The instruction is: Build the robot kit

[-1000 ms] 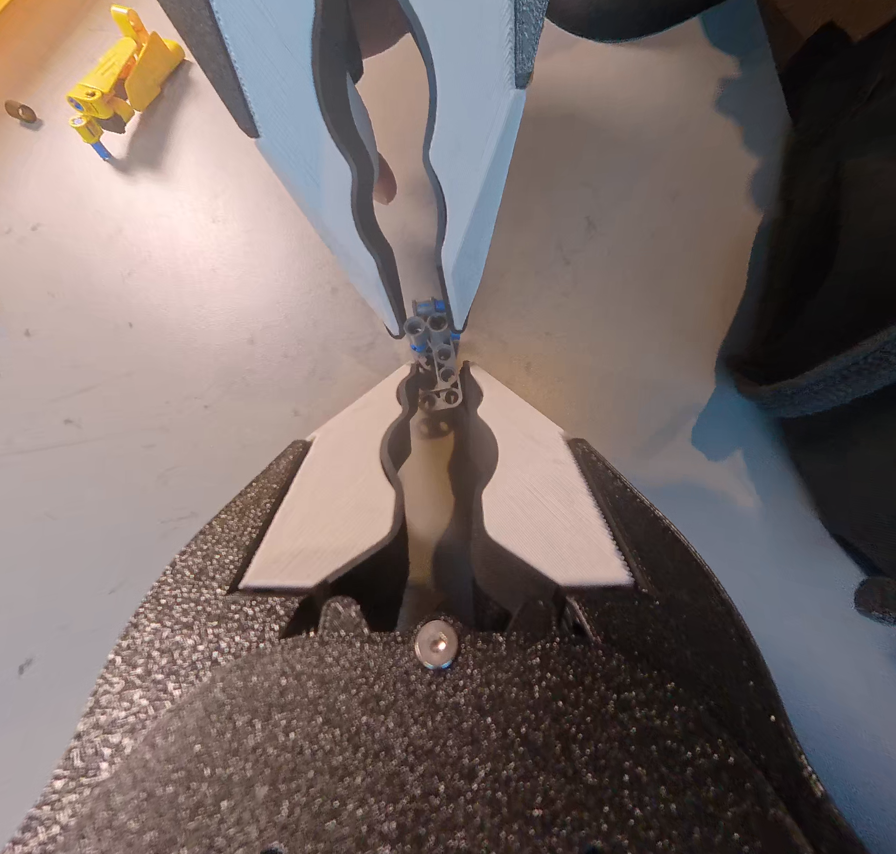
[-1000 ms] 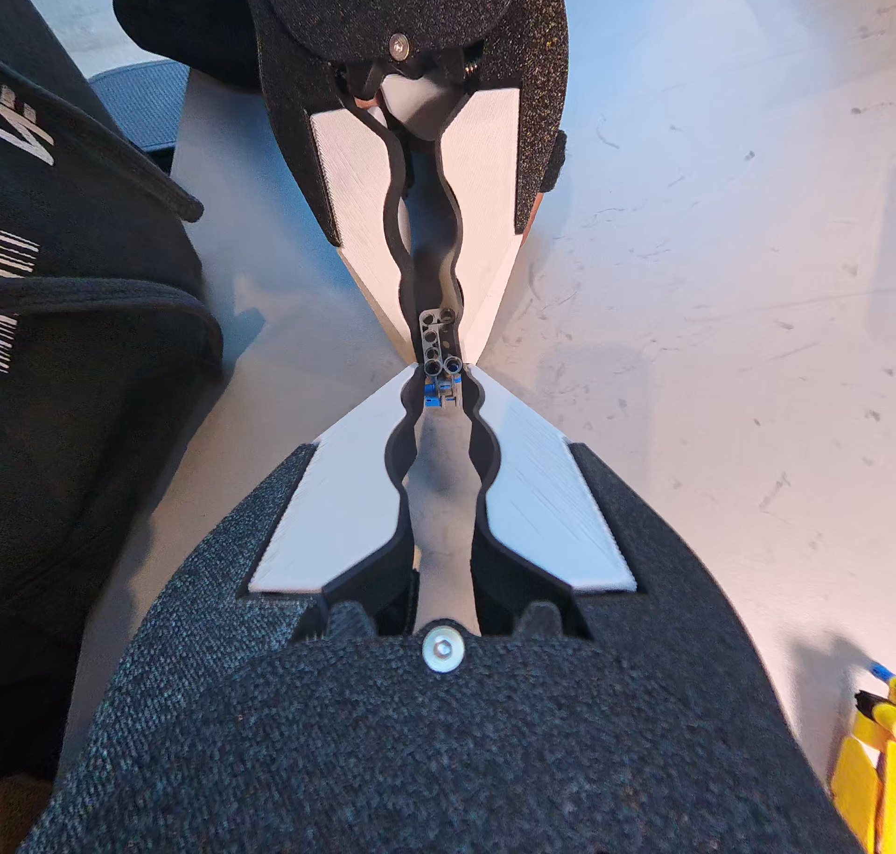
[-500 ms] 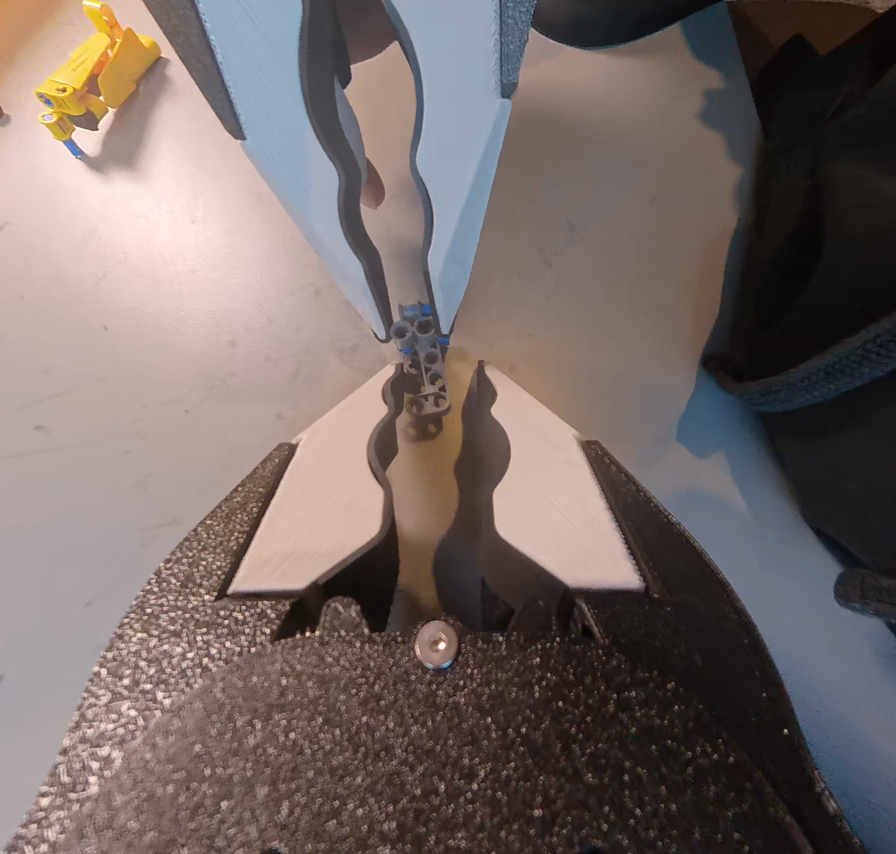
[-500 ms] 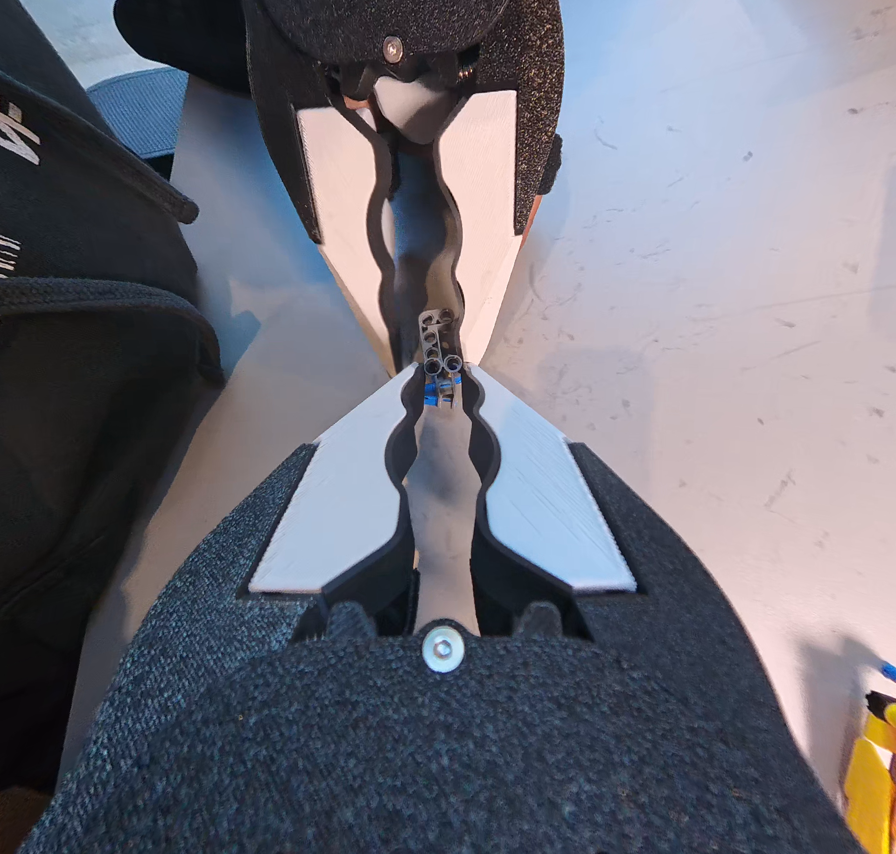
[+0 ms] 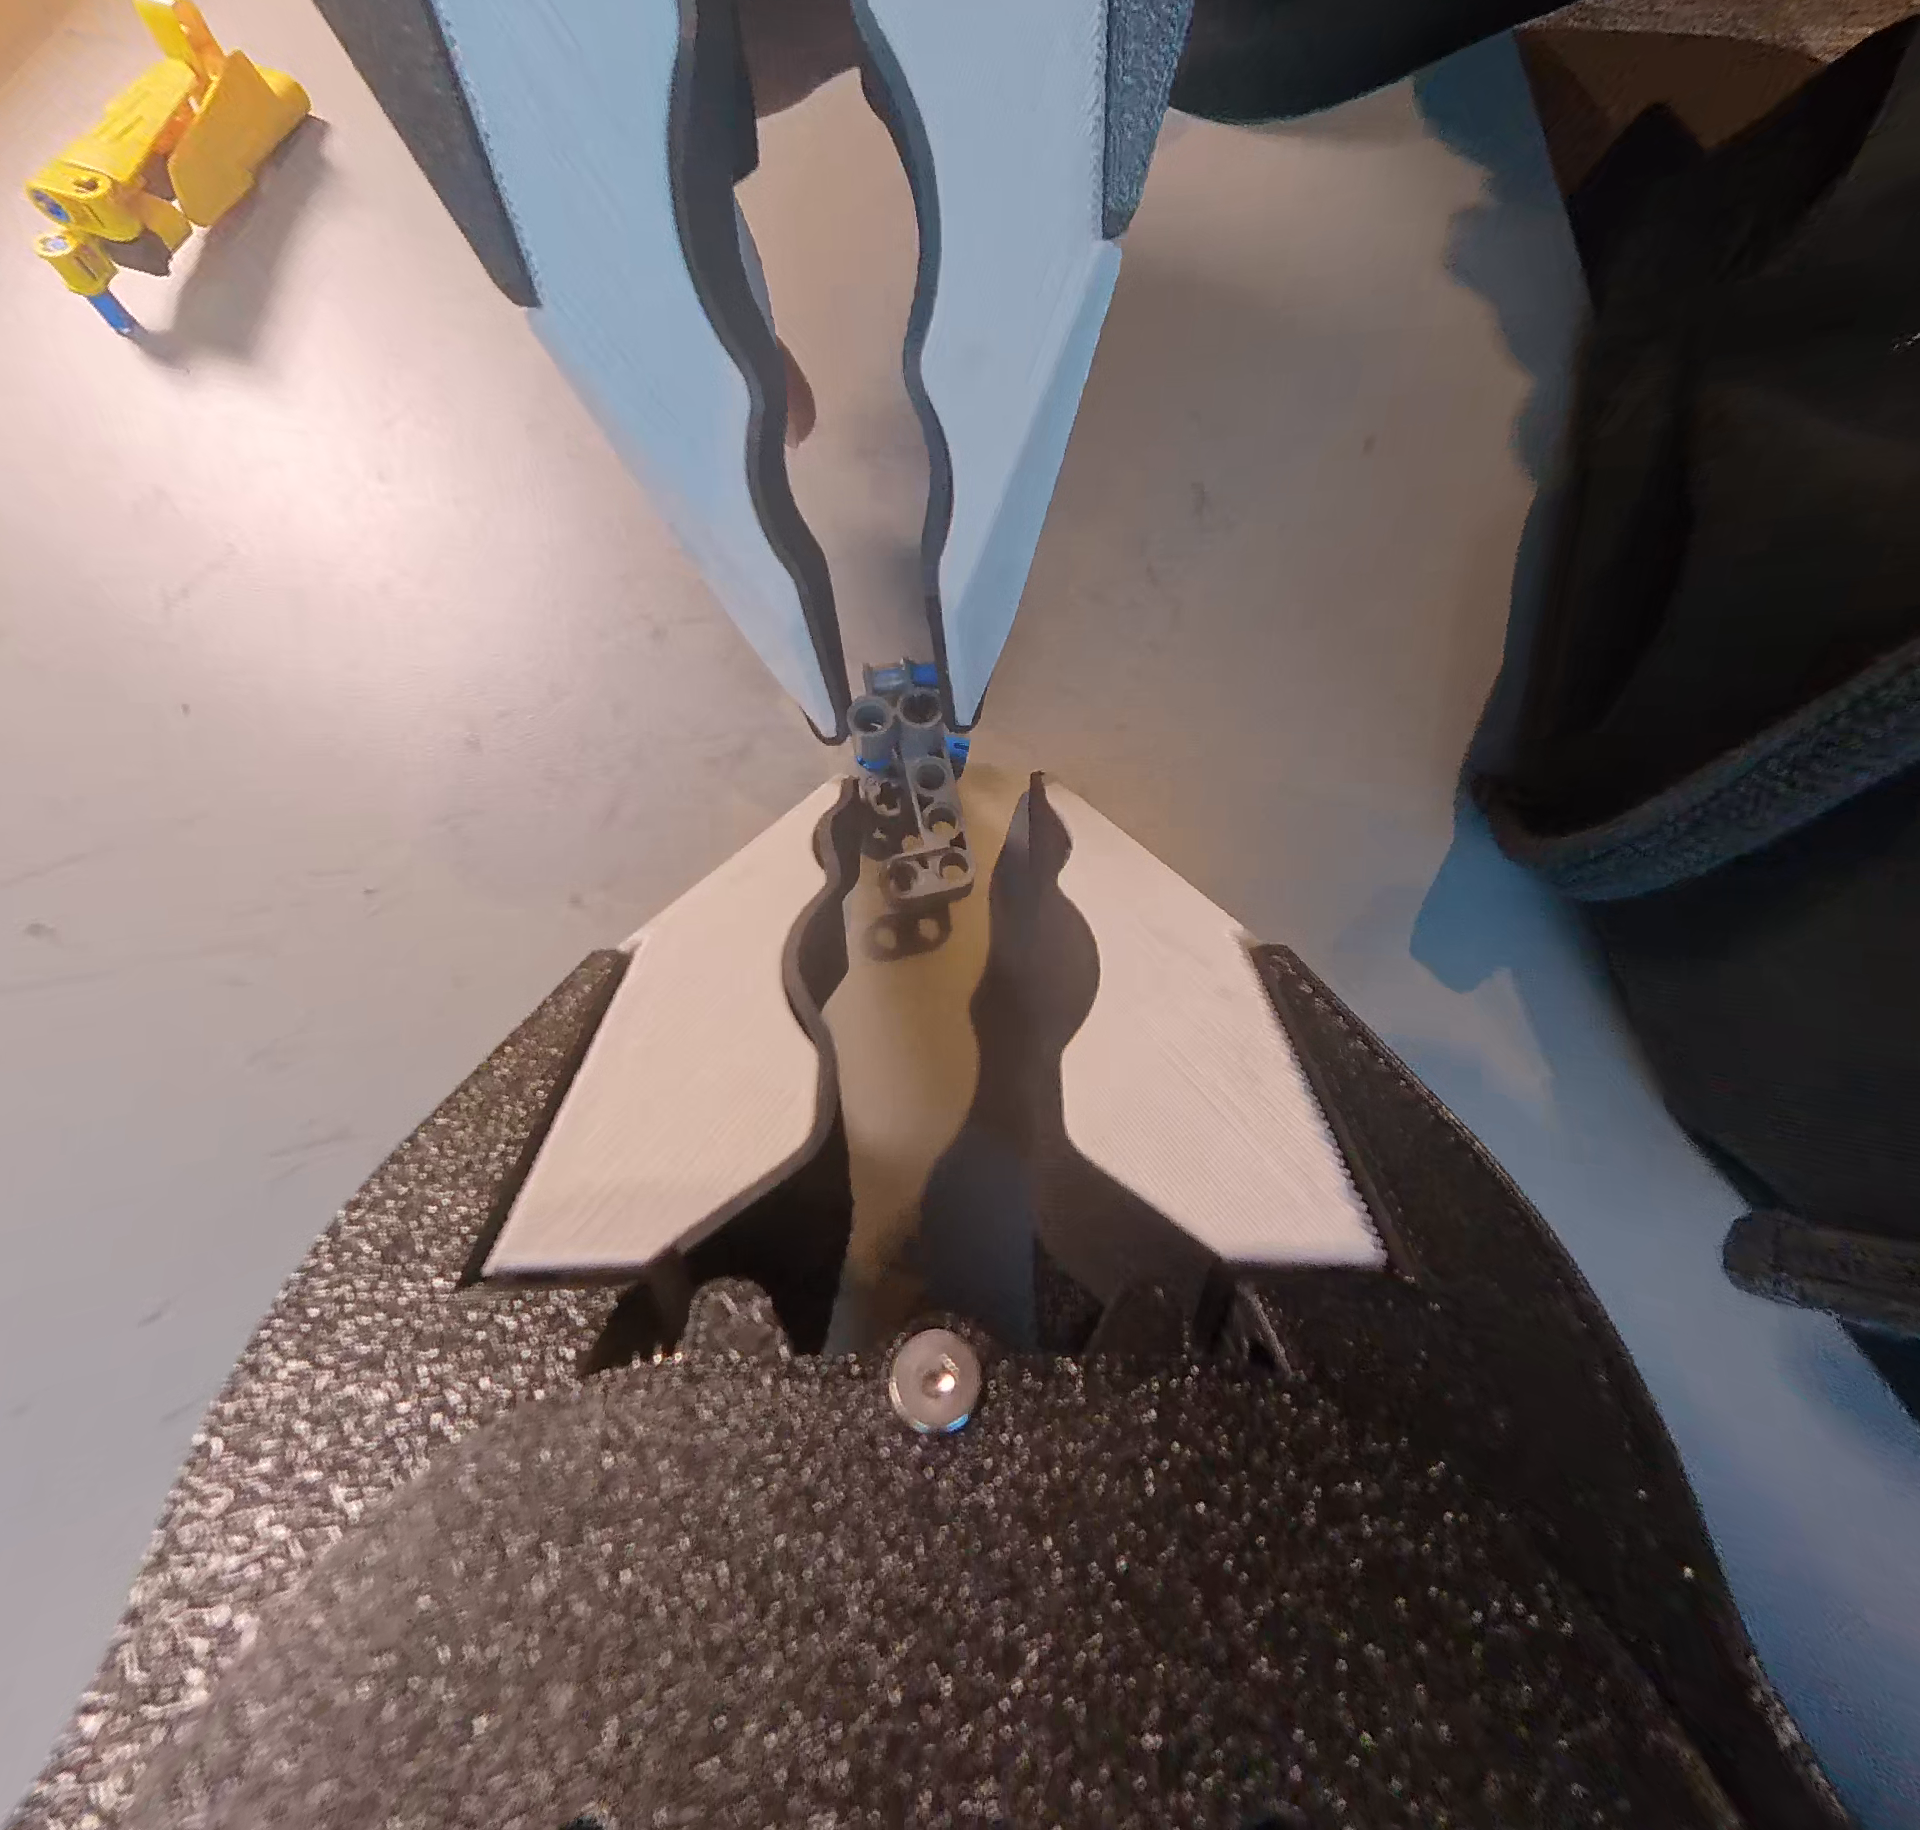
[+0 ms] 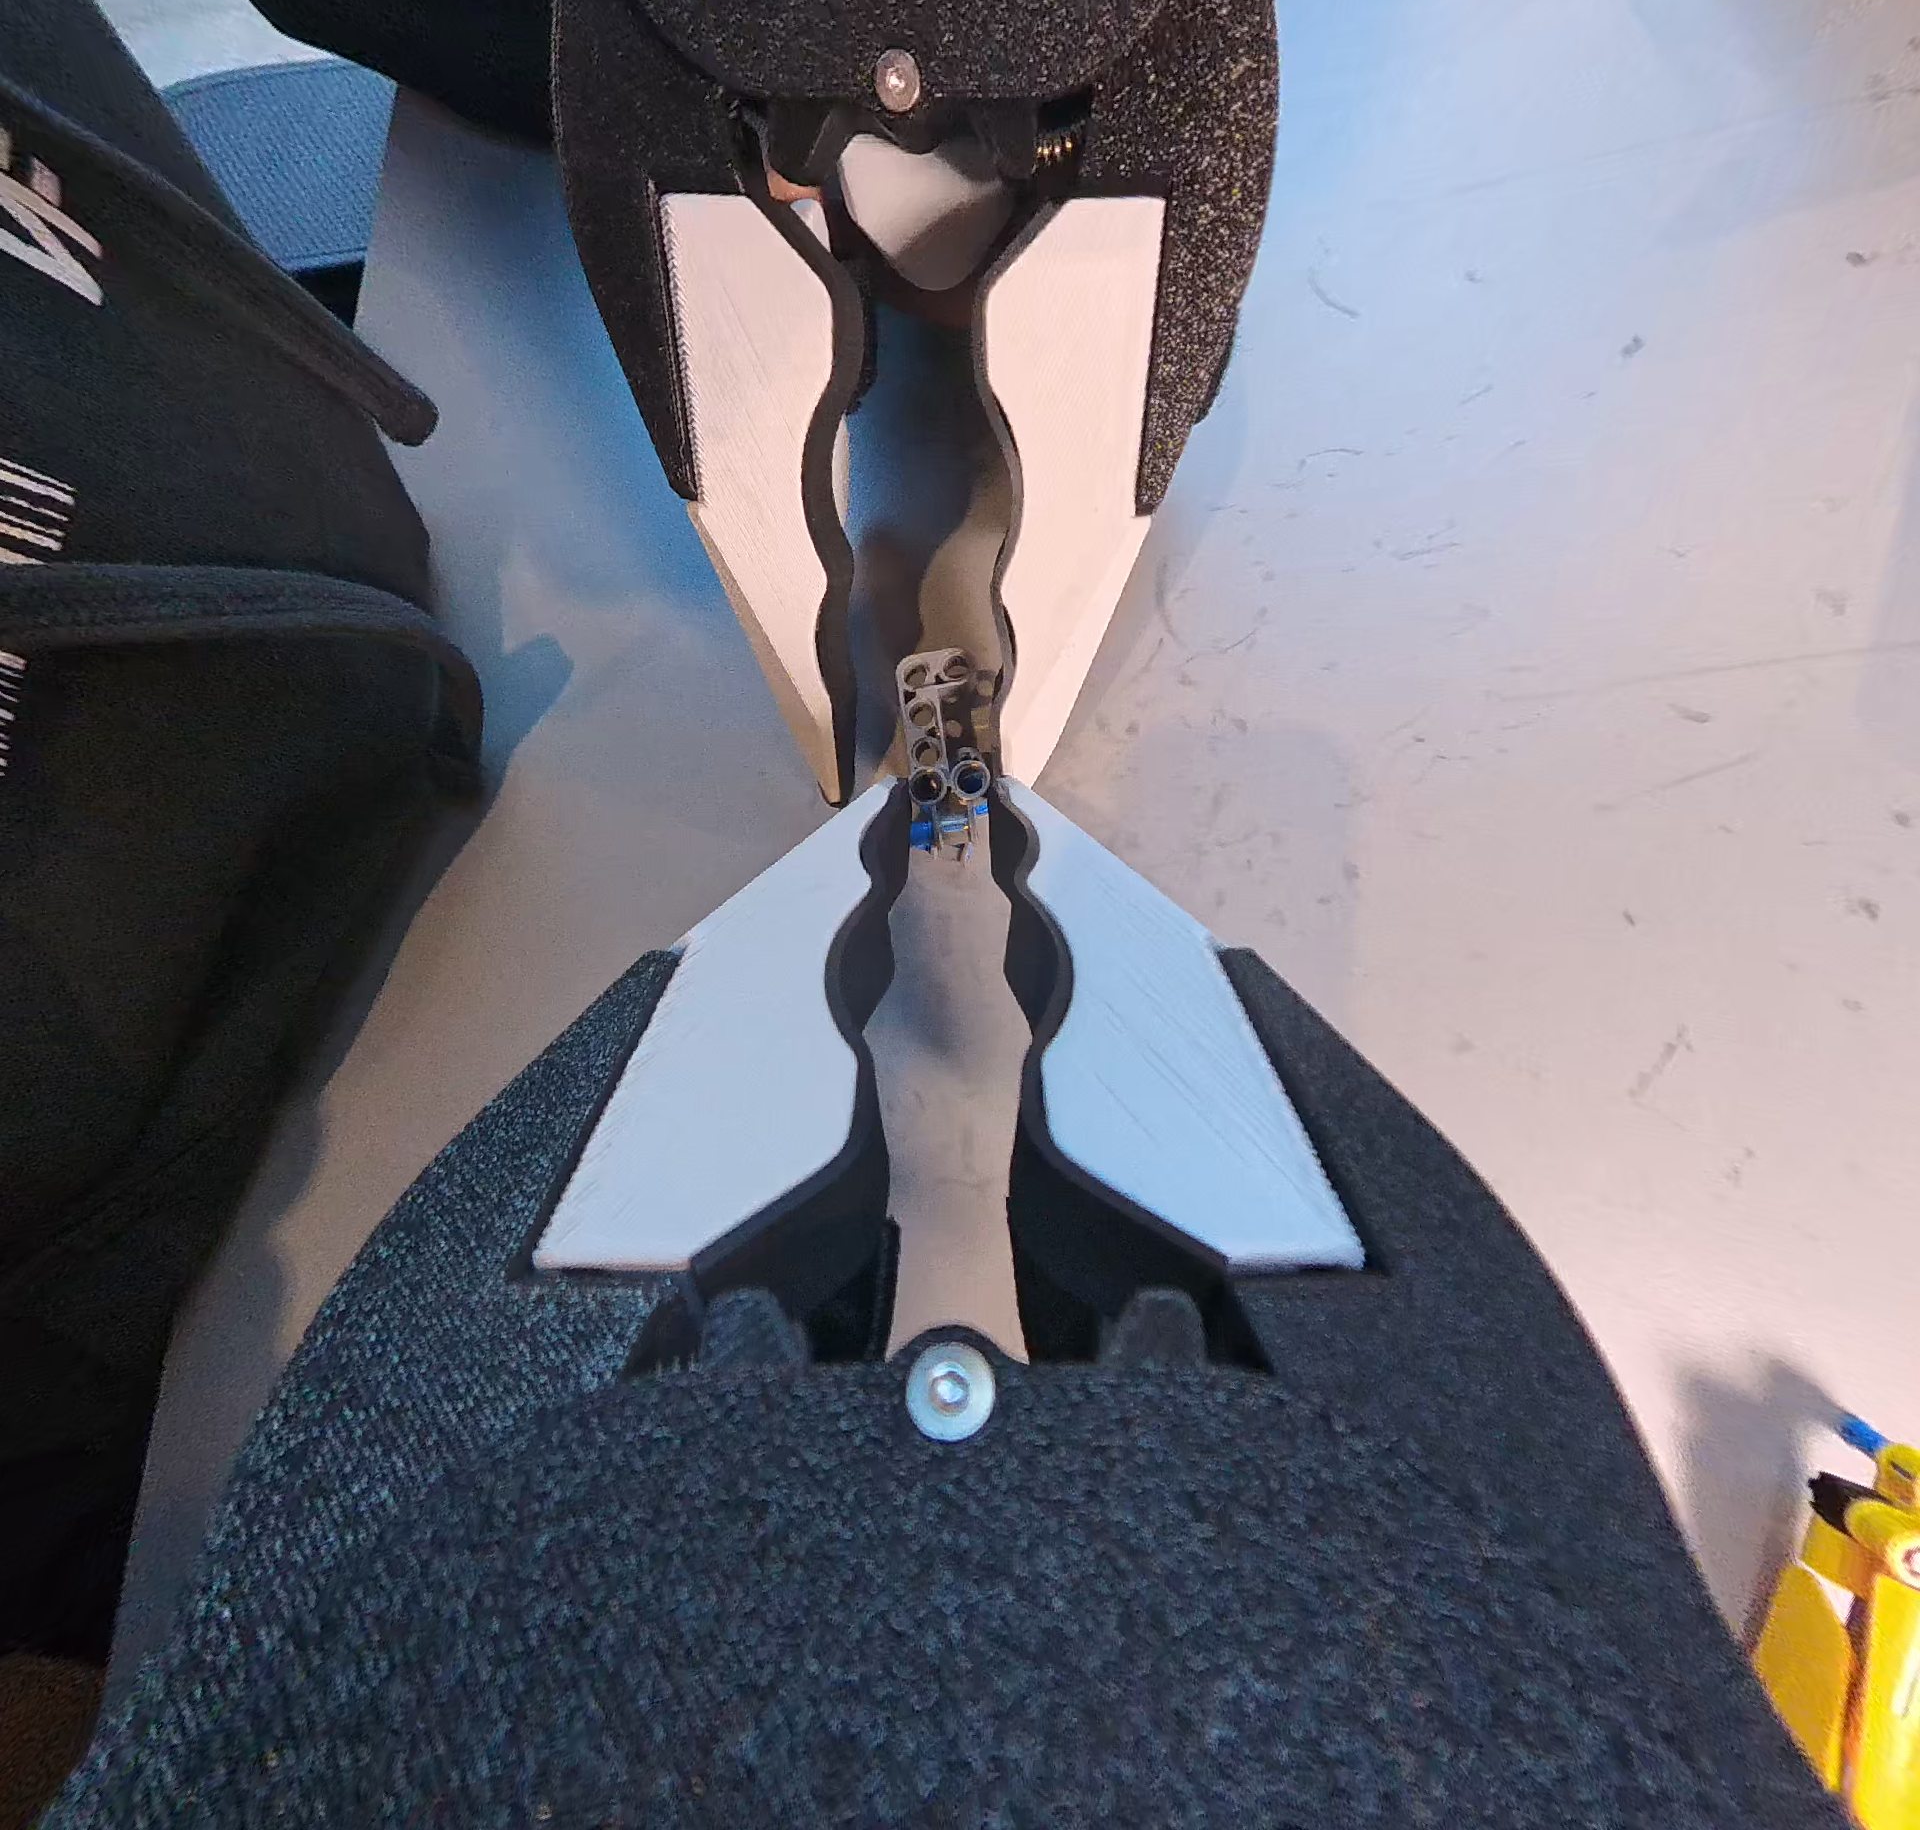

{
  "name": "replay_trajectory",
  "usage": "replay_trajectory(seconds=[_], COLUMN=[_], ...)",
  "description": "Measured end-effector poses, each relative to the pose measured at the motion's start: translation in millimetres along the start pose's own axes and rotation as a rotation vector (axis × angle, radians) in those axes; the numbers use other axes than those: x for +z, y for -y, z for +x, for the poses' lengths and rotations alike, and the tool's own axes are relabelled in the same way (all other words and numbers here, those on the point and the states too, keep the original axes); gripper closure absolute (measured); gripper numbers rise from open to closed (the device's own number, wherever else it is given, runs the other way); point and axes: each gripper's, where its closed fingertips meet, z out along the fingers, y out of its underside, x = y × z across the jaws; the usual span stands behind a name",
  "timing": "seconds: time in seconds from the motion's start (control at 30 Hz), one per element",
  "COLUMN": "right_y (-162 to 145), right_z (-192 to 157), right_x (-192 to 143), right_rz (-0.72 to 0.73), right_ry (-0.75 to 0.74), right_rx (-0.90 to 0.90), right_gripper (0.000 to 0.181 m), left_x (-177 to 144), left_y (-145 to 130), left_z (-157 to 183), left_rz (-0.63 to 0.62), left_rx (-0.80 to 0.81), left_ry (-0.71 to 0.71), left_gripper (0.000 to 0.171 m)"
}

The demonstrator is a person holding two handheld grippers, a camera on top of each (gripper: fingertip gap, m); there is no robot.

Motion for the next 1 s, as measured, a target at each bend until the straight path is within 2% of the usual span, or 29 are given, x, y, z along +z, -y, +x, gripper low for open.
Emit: replay_trajectory(seconds=[0.17,0.4,1.0], right_y=[1.1,1.4,1.6], right_z=[-0.1,-0.1,-0.3], right_x=[0.9,1.1,3.0], right_rz=[-0.004,-0.008,-0.065], right_ry=[-0.003,0.001,-0.006], right_rx=[-0.013,0.003,0.166], right_gripper=[0.166,0.166,0.166], left_x=[-6.2,-8.1,-8.3], left_y=[0.1,-0.5,-4.6], left_z=[-3.2,-3.8,-4.2], left_rz=[0.020,0.028,0.006], left_rx=[-0.020,-0.019,-0.053], left_ry=[-0.005,-0.016,-0.063], left_gripper=[0.141,0.153,0.154])
